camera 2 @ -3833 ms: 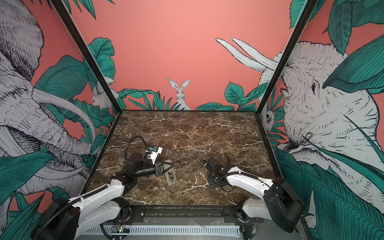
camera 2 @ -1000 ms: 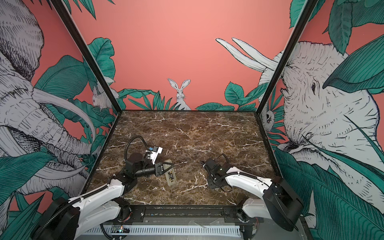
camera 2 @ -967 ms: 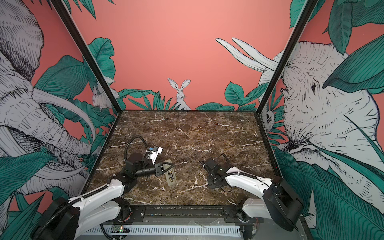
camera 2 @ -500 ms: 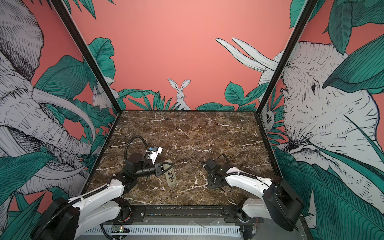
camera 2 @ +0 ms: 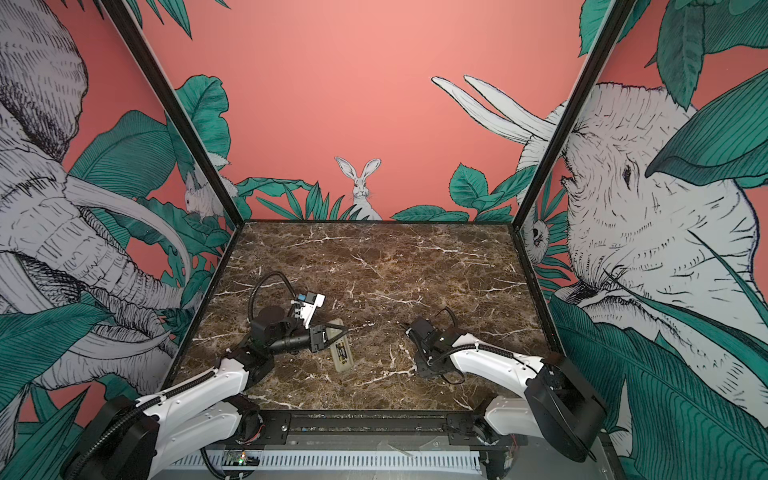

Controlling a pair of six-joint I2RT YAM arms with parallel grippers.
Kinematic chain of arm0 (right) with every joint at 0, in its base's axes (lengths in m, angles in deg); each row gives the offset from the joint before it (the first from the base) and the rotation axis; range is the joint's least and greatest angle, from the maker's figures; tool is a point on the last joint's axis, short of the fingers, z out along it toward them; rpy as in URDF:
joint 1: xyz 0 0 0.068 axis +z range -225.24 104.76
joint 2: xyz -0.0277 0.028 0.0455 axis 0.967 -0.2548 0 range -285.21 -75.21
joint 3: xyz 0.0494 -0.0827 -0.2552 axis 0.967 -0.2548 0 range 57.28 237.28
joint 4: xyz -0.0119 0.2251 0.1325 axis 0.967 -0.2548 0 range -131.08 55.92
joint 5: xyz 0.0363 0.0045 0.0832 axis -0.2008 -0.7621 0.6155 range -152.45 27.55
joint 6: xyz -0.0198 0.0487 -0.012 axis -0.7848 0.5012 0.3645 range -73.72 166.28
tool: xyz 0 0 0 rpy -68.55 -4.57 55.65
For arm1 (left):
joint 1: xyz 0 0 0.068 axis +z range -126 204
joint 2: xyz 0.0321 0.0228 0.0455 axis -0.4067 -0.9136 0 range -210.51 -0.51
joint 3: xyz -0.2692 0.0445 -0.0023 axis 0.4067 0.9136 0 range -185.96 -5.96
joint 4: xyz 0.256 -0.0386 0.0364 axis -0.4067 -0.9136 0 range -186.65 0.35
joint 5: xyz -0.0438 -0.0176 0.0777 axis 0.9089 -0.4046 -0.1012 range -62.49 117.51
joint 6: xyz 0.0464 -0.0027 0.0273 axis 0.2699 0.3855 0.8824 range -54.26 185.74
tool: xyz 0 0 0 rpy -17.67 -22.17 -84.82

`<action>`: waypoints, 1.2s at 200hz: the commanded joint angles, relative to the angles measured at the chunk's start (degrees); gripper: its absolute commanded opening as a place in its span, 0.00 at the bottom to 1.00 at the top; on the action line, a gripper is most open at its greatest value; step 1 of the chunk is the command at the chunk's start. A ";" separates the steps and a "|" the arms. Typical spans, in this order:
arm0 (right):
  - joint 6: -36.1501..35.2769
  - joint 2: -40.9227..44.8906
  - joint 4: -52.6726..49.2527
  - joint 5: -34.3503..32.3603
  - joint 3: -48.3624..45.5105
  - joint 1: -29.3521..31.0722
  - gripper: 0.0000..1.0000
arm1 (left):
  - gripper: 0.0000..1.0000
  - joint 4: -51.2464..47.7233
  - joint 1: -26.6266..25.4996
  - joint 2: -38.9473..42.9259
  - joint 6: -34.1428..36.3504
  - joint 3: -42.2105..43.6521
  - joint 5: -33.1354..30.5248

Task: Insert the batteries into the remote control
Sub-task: 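Close the right gripper on the grey battery cover, then lift the grey cover with the right gripper toward the remote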

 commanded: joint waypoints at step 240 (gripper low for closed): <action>-8.99 -12.86 17.10 17.16 5.11 6.54 0.08 | 0.00 -5.31 -0.07 2.90 0.83 -0.31 -2.80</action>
